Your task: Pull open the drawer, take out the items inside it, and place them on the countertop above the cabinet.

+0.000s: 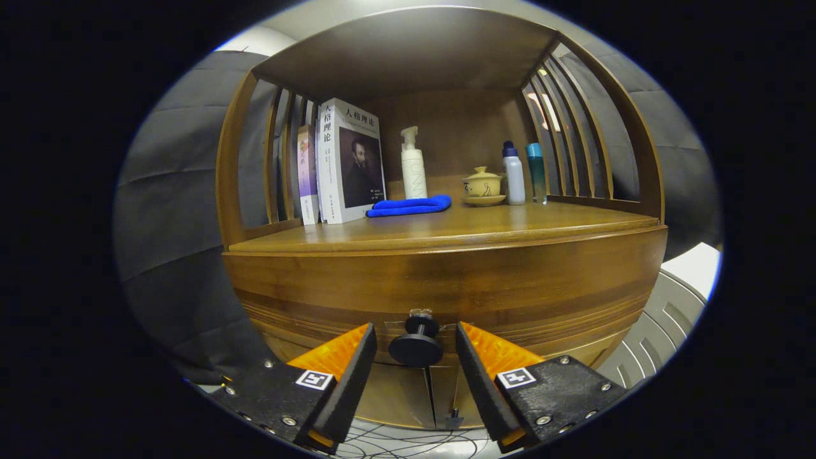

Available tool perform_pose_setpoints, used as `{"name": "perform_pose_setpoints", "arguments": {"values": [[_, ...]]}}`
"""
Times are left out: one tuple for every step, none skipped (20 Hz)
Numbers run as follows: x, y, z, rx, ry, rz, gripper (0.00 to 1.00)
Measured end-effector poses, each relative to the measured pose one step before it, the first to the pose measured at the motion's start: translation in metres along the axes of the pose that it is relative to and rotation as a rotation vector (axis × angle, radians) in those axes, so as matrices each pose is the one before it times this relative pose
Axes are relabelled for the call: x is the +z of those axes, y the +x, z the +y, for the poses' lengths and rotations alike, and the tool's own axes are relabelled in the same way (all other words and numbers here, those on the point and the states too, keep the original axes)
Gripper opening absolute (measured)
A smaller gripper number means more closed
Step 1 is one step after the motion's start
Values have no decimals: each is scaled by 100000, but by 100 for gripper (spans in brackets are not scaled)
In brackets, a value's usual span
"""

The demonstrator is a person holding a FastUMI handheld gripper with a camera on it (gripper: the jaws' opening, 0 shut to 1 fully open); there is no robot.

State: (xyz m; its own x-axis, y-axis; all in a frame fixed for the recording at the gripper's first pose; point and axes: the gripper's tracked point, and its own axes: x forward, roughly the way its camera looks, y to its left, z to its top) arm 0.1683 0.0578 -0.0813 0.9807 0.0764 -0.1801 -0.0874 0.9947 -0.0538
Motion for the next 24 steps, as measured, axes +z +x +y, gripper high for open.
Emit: {"name": "perform_pose_setpoints", "arguments": {"values": [[-60,211,6,-105,-507,516,75],[-356,314,106,164,-307,1117,71],[-558,255,11,143,-126,2499,67],[60,-211,-182,-112,769,205,60],[17,450,42,177,1187,-238,53],[-163,-310,80,222,-9,827,46],[142,-80,-1,-109,-1172,-81,44],[-117,23,-98,-451,-1799,163,41],[5,-53,-53,-693,-1193,-114,38],[-49,-244,40,-591,-719,277,35],[-55,-306,55,-171,-561,-70,35],[-66,-197,104,299,-726,-200,35],[4,-357,77,298,-719,-282,35],[-146,-388,-5,62,-412,-265,34],[-65,-439,26,-107,-150,-133,34],[-153,-396,42,-148,441,138,34],[-62,-430,54,-217,793,253,35],[-129,-457,8,-178,1018,305,35],[-74,-496,115,82,739,27,35],[-137,-472,108,77,46,-138,35],[-41,-511,62,-29,-550,-307,35],[-182,-508,56,-12,-793,-72,35],[-119,-618,86,-65,-517,-106,34],[-179,-674,143,-64,-349,10,34]]}}
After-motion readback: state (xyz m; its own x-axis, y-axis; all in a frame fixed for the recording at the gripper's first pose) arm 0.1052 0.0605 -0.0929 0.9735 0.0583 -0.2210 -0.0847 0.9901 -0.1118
